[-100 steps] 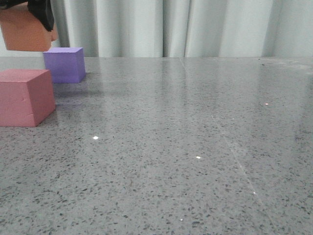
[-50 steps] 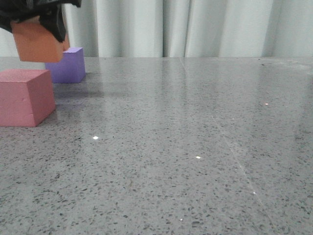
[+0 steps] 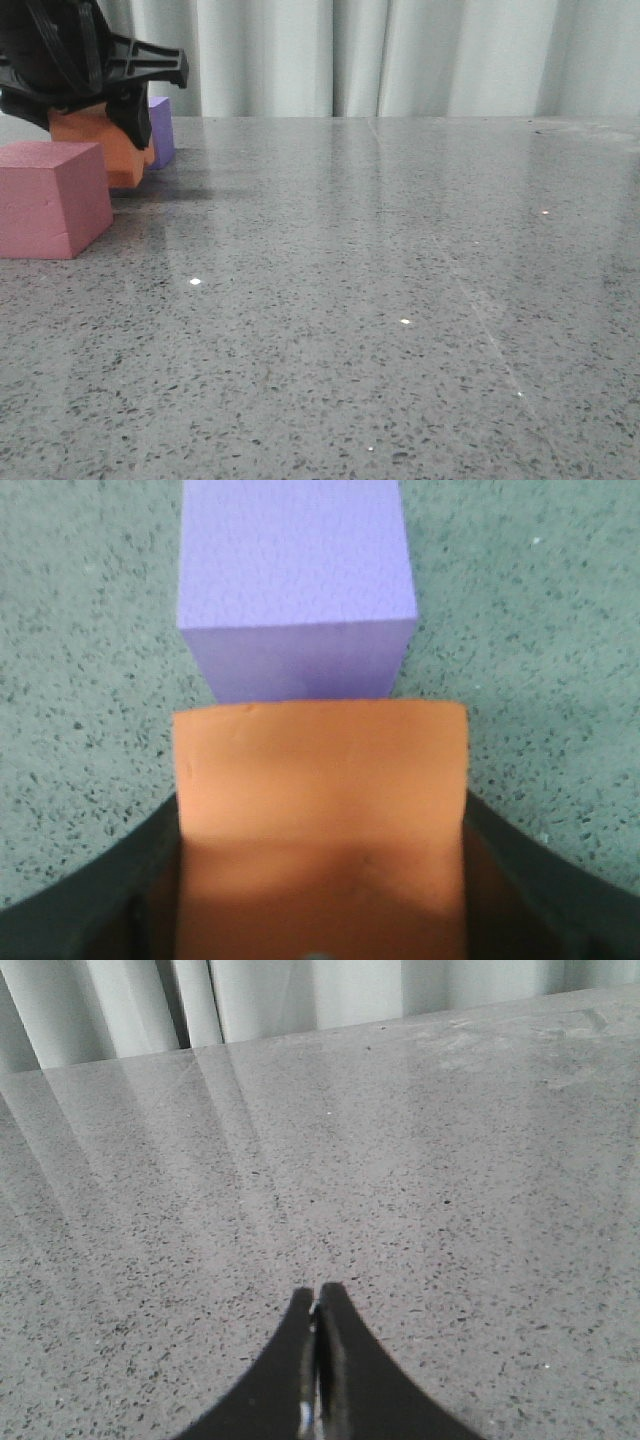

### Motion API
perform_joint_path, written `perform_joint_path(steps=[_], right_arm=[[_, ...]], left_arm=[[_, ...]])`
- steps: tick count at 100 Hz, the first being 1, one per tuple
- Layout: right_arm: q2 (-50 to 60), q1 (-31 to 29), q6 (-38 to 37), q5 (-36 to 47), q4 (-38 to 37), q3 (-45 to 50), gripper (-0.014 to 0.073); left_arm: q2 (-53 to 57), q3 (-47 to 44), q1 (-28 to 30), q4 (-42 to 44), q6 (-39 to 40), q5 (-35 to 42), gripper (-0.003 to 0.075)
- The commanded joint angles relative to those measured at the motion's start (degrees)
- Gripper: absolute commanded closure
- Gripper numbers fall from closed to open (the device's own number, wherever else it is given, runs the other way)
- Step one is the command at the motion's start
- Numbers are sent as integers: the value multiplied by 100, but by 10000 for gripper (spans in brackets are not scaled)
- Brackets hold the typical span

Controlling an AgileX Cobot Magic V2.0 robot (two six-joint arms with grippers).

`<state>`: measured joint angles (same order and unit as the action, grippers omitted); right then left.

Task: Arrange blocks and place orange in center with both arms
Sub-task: 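Lower the orange cube between the purple and pink cubes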

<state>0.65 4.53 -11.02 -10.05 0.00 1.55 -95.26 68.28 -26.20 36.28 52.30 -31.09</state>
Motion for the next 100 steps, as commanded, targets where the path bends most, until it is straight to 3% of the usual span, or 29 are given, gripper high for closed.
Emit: perform_joint_path(steps=[1,85,92,100], right_arm=[[137,-31,62,489,0,-74,661],[137,-31,62,489,0,-74,661],[137,-31,62,489,0,-74,661],[137,-31,62,489,0,-74,661]], left_arm=[[191,131,2,53,8,161,552],[181,131,2,139,8,-54,547],[181,131,2,139,8,-43,515],[181,131,2,139,6,12,386]])
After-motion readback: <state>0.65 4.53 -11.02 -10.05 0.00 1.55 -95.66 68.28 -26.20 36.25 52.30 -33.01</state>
